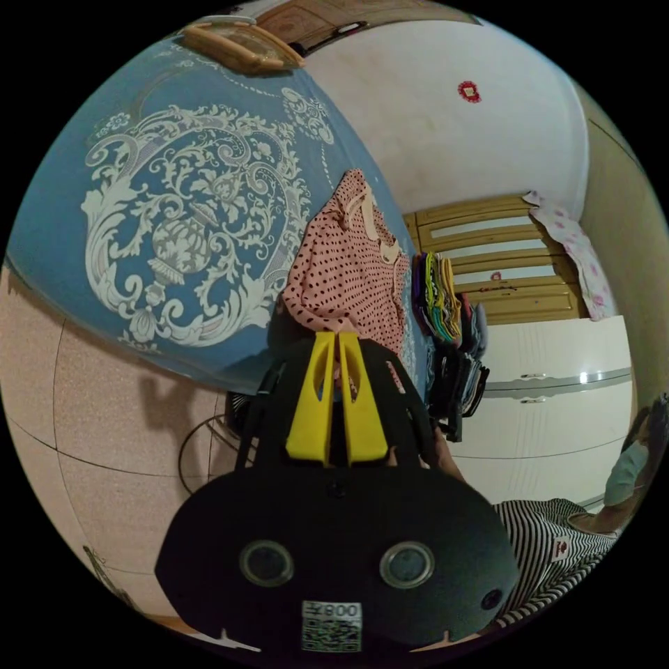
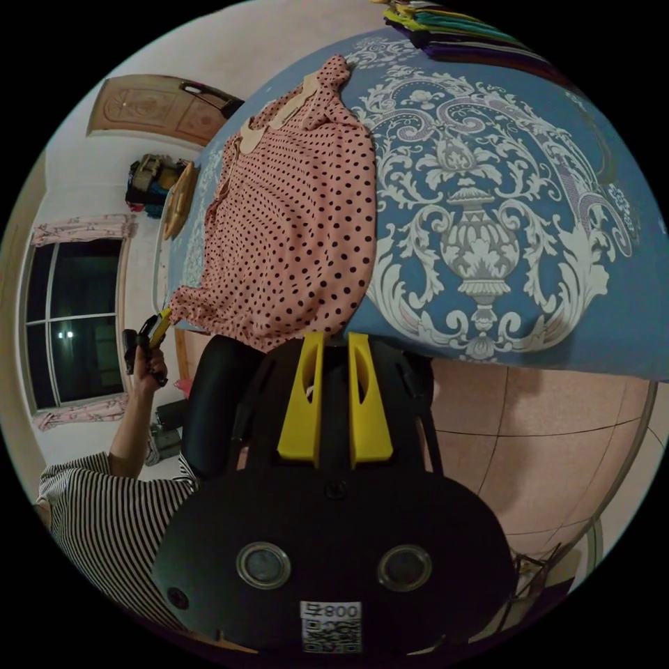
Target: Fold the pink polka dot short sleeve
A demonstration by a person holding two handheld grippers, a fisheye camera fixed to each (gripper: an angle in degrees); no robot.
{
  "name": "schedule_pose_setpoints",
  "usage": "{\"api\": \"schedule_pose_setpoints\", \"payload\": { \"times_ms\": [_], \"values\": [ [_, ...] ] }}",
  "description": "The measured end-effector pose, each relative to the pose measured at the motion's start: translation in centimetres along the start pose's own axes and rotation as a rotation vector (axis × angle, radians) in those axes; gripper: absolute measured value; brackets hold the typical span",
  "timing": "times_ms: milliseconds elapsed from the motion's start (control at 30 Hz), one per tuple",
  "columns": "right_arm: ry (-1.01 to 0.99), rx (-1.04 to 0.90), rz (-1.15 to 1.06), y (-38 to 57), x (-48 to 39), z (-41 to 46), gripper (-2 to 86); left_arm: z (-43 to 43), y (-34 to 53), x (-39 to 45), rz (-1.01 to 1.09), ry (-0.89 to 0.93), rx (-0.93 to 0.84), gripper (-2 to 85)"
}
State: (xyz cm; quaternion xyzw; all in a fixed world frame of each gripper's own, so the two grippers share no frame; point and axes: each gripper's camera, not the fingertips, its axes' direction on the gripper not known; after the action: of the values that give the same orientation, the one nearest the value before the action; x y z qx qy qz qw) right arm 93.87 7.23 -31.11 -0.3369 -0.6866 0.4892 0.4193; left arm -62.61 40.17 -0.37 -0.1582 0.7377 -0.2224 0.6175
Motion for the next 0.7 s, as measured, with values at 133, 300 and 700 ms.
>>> {"api": "schedule_pose_setpoints", "payload": {
  "times_ms": [133, 300, 700],
  "values": [
    [0.010, -0.030, 0.011, 1.3, -1.0, -0.2, 7.0, -0.2, 1.7, 0.3, -0.003, -0.001, -0.020, 0.8],
    [0.002, -0.066, 0.047, 2.6, -1.4, -0.9, 6.4, -0.9, 3.4, 1.1, 0.004, -0.001, -0.022, 0.8],
    [-0.048, -0.044, 0.125, 6.7, -3.0, -4.7, 4.3, -0.9, 8.2, 3.3, -0.003, -0.015, -0.056, 0.7]
  ]
}}
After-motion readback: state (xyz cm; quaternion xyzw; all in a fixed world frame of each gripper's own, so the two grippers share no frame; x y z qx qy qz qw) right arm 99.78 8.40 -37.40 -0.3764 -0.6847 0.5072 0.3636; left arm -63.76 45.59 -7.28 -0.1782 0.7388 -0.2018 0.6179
